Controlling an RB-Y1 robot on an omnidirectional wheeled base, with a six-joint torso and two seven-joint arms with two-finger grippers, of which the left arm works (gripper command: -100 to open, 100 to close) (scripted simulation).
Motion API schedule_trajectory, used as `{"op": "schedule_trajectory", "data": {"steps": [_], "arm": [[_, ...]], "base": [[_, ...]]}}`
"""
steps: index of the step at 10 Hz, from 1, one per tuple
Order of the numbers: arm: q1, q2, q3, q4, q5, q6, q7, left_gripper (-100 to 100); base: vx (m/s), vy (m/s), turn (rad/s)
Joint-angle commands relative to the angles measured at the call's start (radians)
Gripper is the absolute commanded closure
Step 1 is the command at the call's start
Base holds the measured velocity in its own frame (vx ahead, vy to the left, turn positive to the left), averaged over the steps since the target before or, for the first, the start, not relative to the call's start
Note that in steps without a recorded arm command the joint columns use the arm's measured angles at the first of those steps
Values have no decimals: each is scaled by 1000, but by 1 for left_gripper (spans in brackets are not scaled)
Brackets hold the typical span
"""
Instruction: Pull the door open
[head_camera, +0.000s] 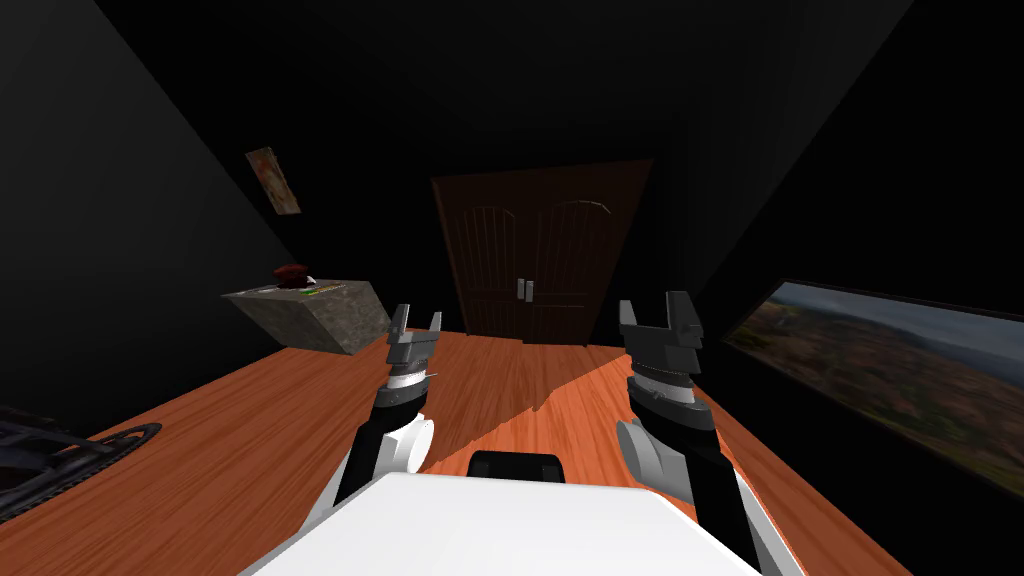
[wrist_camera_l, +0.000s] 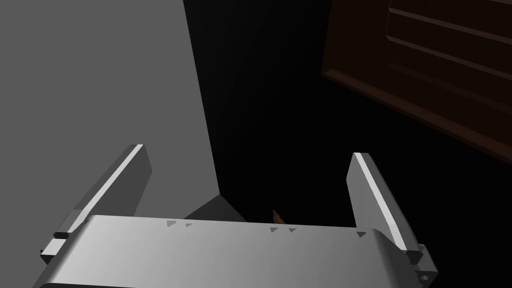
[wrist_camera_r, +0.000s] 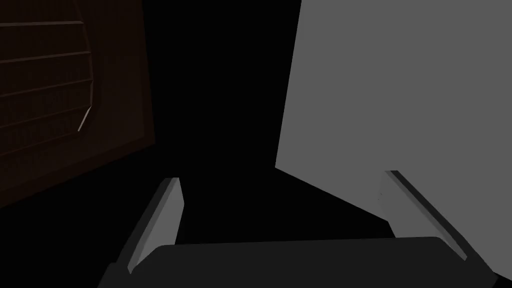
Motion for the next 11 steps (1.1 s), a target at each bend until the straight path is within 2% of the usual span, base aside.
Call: {"op": "schedule_trajectory", "data": {"steps": [1,3,7,9,11], "arm": [[-16,7,4,33,0,8,0,-100],[-27,12,7,58,-1,14,0,-100],[-70,26,19,148,-1,37,-1,-100],[-84,31,22,178,-2,44,-1,-100],[-109,37,29,229,-2,57,-1,-100]], "base": [[62,76,-39],[153,-52,16],[179,-46,-4],[106,-20,-3],[121,-28,-8]]}}
